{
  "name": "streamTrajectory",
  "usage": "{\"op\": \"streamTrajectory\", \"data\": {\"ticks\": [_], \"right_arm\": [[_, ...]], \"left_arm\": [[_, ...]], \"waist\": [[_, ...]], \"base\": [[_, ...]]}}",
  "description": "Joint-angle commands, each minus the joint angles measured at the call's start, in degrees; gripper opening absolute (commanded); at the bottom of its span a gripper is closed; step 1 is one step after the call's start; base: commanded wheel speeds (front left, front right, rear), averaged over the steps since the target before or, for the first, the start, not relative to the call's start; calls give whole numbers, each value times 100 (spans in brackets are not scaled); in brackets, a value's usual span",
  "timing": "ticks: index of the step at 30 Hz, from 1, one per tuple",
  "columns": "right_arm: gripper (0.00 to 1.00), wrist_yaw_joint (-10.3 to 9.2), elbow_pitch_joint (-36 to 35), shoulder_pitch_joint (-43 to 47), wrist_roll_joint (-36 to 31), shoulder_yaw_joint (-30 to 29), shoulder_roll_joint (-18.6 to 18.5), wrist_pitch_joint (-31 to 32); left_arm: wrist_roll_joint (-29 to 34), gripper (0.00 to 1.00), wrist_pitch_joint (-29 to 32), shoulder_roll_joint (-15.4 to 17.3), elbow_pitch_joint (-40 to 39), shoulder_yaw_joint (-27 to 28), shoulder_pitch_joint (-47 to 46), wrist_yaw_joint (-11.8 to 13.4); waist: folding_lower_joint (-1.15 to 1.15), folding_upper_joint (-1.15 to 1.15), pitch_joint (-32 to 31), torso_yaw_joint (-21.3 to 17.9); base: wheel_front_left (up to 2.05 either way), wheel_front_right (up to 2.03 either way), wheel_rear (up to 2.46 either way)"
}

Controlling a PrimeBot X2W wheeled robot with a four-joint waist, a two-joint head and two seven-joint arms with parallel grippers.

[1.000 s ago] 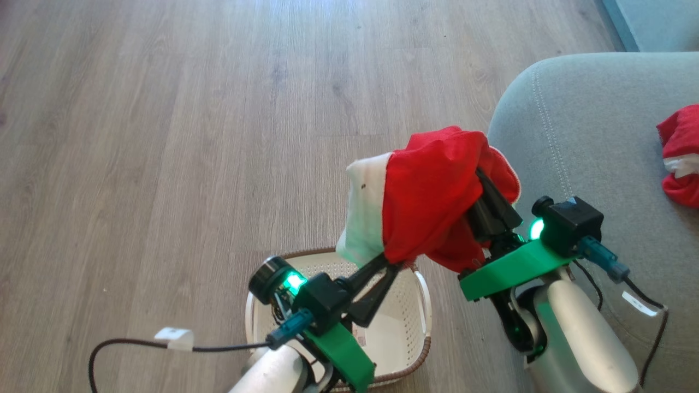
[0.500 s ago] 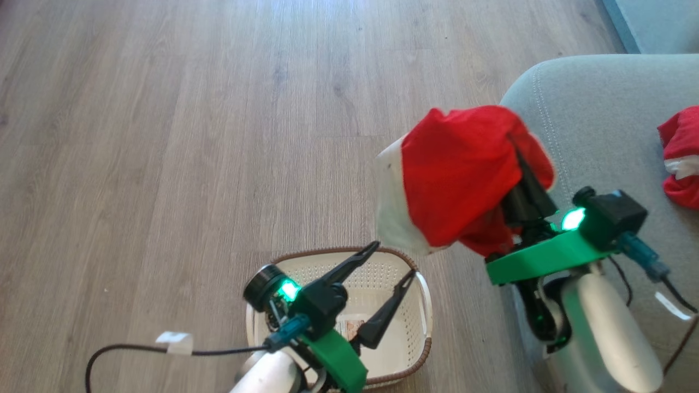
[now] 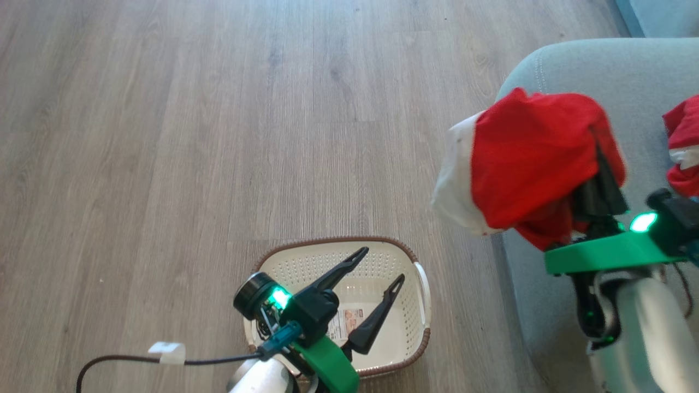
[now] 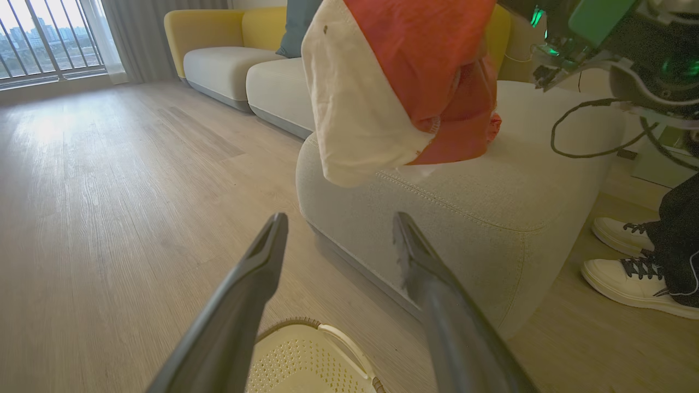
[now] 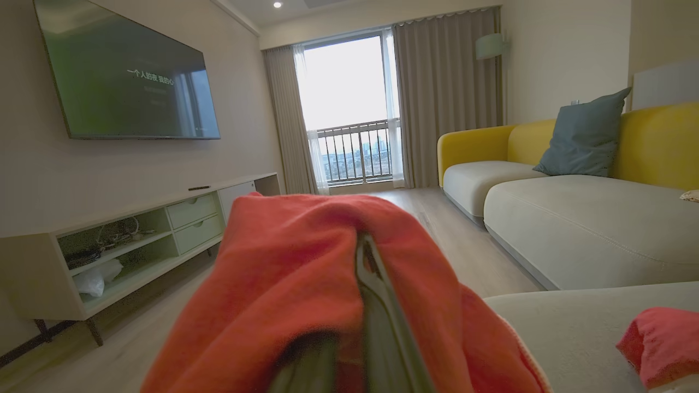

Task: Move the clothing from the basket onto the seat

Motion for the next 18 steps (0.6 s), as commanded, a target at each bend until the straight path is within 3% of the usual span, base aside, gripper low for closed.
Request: {"op": "streamTrajectory", "data": {"ticks": [1, 7, 18], "right_arm": [[0, -1, -279, 8, -30, -36, 24, -54], [0, -1, -230, 259, 57, -377, 45, -54], [0, -1, 83, 400, 93, -374, 58, -54]], "left_arm": [[18, 100, -55, 35, -239, 154, -127, -6], [-30, 100, -55, 87, -322, 141, -23, -7], [-86, 100, -55, 104, -210, 80, 151, -7]], "waist": [[0, 0, 25, -19], [0, 0, 58, -103], [0, 0, 58, -192]], "base": [[0, 0, 0], [0, 0, 0], [0, 0, 0]]}}
